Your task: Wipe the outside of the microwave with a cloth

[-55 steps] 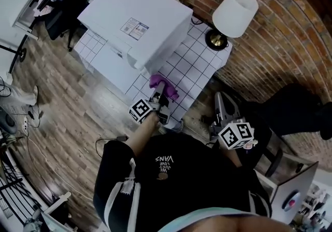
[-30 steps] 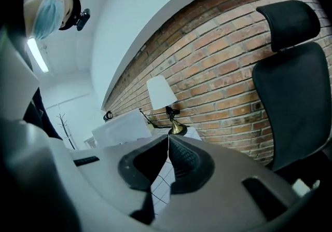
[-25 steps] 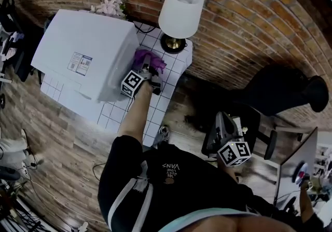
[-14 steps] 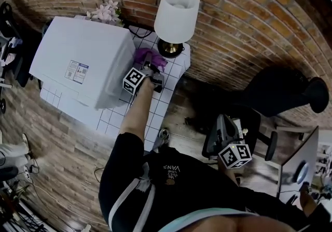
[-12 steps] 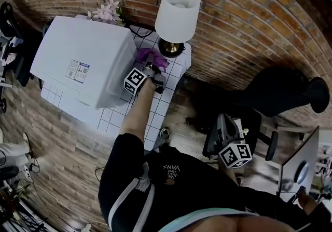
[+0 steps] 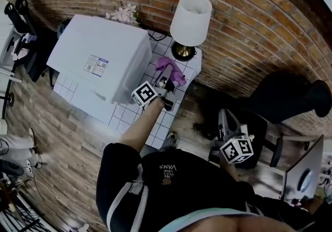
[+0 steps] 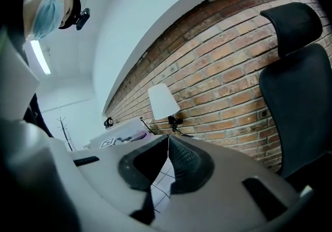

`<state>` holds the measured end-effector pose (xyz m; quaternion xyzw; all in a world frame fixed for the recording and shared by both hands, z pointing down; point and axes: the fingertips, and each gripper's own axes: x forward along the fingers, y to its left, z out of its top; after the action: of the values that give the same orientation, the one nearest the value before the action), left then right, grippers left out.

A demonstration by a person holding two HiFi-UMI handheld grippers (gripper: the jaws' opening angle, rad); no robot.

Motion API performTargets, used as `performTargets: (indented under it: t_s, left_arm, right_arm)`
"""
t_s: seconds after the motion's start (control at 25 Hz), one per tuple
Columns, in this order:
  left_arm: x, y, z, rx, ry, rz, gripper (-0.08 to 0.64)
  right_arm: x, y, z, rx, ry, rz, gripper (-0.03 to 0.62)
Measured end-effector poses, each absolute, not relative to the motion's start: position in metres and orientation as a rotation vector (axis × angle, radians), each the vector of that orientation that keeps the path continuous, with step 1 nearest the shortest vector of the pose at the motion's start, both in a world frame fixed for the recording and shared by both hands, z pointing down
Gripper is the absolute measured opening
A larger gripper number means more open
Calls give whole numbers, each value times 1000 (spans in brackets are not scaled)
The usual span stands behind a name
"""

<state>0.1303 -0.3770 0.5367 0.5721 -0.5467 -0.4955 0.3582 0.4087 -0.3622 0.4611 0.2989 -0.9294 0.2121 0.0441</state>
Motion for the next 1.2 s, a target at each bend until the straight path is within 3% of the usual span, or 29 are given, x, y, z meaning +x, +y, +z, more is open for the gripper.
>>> performTargets:
  t_s: [0.52,1.2]
  left_arm:
    - [164,-260,399,1908,-1320,-1133,140]
    - [27,-82,334,2132,-1840,-851,140]
  right_arm:
    - [335,-318,411,814,-3007,550,4]
    - [233,-214,369,760,-3115,450,3]
